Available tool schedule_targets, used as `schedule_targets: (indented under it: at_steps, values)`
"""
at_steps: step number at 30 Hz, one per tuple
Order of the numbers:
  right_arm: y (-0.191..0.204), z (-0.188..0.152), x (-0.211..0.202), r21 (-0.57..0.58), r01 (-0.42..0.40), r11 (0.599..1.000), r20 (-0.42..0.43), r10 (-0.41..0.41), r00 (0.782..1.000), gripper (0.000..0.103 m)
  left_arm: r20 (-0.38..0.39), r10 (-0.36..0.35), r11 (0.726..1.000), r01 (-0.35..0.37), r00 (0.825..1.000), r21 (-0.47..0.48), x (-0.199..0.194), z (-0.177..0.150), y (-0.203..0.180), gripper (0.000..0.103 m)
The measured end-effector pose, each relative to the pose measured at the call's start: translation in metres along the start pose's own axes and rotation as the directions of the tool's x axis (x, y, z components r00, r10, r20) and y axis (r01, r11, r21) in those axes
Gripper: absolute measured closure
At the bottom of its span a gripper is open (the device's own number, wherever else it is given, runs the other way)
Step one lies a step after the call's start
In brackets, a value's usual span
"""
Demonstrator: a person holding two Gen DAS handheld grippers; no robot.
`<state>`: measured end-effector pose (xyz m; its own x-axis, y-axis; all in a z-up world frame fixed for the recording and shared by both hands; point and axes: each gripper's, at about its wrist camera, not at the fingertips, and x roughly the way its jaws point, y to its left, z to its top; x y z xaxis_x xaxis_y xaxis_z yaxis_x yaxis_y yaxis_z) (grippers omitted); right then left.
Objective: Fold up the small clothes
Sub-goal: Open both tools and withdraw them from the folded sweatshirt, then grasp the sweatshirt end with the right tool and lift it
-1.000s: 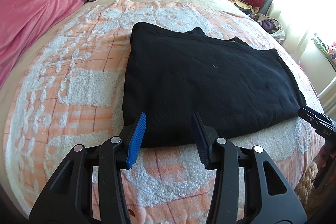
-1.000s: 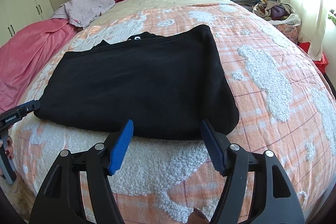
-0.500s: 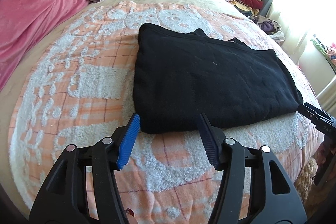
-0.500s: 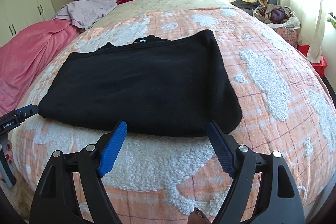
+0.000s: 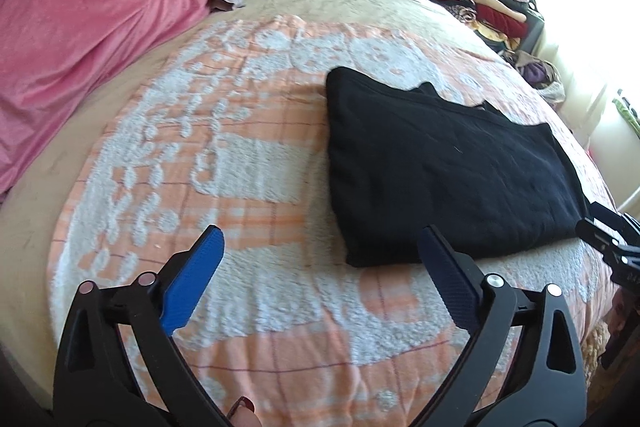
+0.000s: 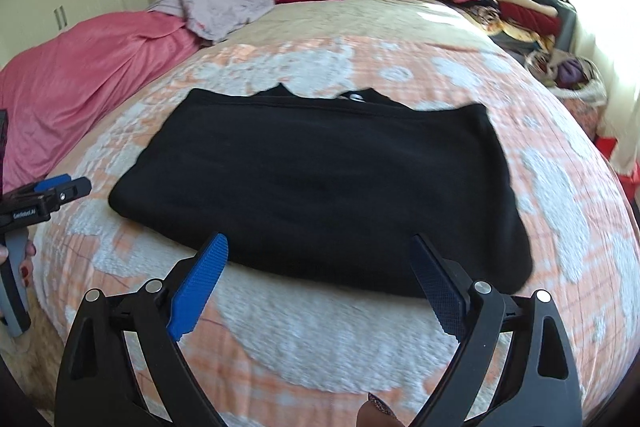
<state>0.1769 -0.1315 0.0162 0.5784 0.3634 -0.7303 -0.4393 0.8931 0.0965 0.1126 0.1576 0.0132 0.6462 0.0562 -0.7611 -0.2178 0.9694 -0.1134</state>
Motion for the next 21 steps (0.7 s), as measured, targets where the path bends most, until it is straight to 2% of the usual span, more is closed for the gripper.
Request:
schedule_targets:
  at_steps: [10, 21]
  values:
    - [0.058, 0.023, 0.017, -0.121, -0.066, 0.99, 0.0, 0.066, 0.998, 0.012, 0.024, 0.023, 0.998, -0.022, 0.999, -0.06, 0.003, 0.024, 0.028, 0.01]
    - [0.12, 0.018, 0.044, -0.254, -0.133, 0.958, -0.051, 0.124, 0.991, 0.012, 0.045, 0.036, 0.998, -0.033, 0.998, -0.056, 0.017, 0.053, 0.031, 0.01]
